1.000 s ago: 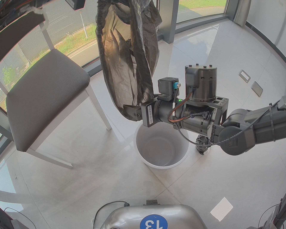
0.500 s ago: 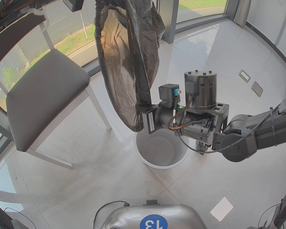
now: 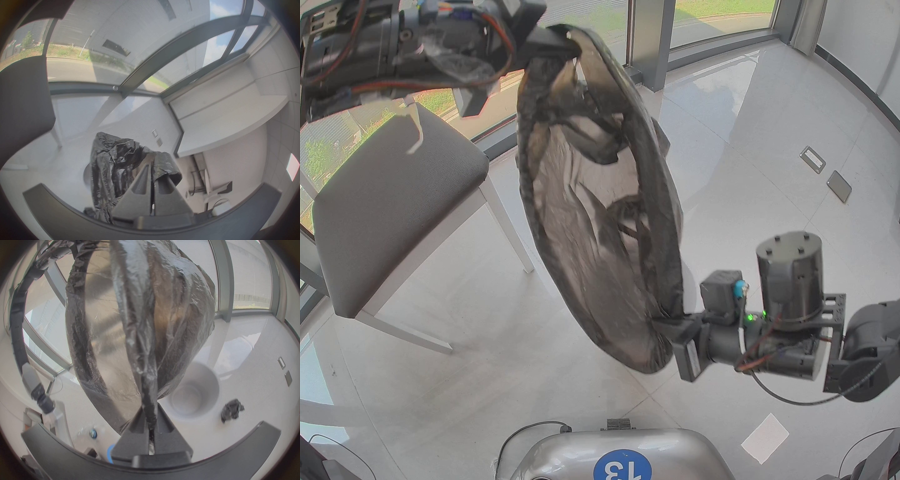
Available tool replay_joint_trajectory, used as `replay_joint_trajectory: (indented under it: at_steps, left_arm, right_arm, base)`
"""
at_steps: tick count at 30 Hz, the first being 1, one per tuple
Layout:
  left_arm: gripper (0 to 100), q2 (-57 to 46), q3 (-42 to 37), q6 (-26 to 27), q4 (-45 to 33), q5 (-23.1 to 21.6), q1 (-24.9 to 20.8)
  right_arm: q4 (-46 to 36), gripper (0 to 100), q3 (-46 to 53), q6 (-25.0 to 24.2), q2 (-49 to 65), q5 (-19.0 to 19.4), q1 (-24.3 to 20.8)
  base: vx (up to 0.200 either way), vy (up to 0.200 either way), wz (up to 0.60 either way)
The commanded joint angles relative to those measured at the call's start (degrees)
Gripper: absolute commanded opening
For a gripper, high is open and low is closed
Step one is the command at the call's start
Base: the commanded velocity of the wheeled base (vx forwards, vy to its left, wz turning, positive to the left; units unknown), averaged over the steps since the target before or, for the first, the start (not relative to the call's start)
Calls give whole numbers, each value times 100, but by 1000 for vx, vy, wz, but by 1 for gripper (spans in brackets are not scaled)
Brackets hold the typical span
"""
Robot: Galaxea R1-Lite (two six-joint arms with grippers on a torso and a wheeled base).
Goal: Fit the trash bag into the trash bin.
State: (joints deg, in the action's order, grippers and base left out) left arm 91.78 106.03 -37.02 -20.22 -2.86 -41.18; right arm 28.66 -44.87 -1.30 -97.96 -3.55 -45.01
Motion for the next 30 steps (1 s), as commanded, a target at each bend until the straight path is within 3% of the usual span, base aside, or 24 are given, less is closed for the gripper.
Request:
replay_joint_trajectory:
  at_steps: [1, 4, 12, 22, 30]
  left_arm:
    - [0, 191, -452, 99, -799, -30, -39]
    - [0, 367, -470, 90, -1300, -65, -66]
    - [0, 903, -645, 72, -1300, -206, -48]
    - [0, 1474, -487, 81, -1019, -153, 22]
    - [0, 1896, -399, 99, -878, -127, 374]
  right_arm:
    - [-106, 0, 1262, -133, 963, 12, 45]
    - [-458, 0, 1508, -414, 999, -6, 62]
    - [-836, 0, 1815, -423, 963, 109, 282]
    - [-695, 0, 1666, -362, 418, 346, 678]
    - [8, 0, 1191, -28, -478, 372, 1020]
  base:
    - [0, 0, 0]
    - [0, 0, 0]
    - [0, 0, 0]
    - [0, 0, 0]
    - [0, 0, 0]
